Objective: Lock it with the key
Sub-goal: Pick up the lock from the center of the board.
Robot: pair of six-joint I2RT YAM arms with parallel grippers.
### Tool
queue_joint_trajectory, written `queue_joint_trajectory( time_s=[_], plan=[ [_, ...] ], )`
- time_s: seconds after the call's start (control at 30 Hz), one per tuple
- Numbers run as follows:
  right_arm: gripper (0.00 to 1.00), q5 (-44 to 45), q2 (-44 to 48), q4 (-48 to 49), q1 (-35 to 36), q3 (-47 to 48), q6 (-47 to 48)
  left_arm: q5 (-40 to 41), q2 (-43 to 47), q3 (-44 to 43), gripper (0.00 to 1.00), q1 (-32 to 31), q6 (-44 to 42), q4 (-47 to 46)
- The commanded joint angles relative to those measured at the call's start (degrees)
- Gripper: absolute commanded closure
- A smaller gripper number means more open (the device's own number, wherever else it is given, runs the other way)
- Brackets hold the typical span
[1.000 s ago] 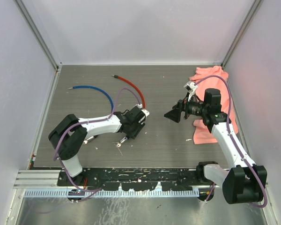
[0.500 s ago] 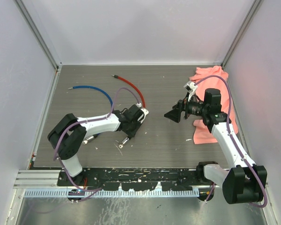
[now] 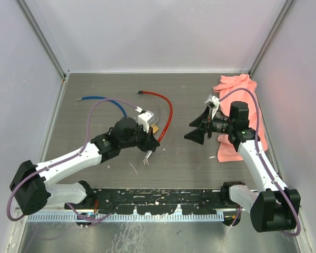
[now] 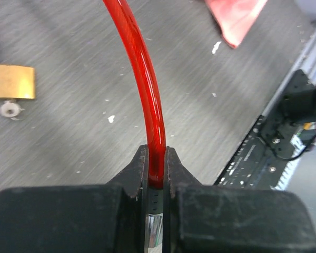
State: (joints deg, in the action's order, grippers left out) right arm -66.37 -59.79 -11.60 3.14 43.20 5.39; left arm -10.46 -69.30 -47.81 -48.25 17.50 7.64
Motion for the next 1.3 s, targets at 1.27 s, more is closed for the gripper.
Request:
queue_joint_trajectory(
  time_s=[1.27],
  plan=[
    [0.12, 5.1, -7.0, 22.5, 5.0, -0.5, -29.2, -11.0, -5.8, 8.2, 1.0, 0.1, 20.8, -42.2]
  ],
)
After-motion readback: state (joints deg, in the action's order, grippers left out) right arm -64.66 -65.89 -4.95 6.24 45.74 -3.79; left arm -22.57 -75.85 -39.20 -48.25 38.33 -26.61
